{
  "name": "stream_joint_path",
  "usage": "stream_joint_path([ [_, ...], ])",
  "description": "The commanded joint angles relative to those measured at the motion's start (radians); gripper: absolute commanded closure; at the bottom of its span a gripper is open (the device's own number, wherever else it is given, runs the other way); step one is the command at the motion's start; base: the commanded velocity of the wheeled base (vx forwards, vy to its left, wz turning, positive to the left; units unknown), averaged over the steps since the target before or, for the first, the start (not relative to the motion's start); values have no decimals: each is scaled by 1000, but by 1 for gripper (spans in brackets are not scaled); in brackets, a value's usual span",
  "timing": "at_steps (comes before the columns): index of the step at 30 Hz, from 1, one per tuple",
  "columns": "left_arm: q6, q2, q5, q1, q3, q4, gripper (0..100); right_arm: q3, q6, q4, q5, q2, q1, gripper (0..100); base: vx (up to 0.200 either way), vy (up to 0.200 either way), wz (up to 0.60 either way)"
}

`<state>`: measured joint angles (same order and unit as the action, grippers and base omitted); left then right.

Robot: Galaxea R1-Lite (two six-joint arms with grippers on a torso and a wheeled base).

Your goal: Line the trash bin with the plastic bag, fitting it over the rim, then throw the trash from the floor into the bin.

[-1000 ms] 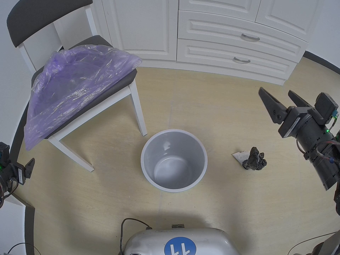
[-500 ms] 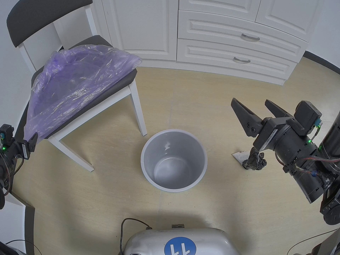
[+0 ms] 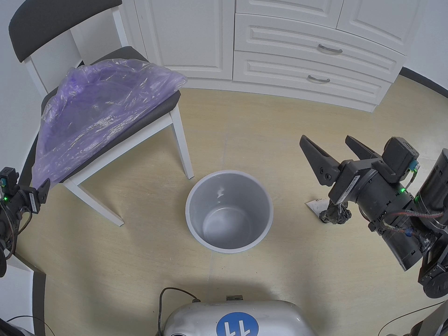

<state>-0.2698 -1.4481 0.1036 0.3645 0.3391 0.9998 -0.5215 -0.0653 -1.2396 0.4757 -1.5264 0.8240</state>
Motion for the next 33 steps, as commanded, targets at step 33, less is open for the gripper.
stream_joint_path([
  [33, 32, -40, 1, 27, 72, -87, 0, 24, 1, -1, -2, -17, 0, 0, 0, 0, 0],
])
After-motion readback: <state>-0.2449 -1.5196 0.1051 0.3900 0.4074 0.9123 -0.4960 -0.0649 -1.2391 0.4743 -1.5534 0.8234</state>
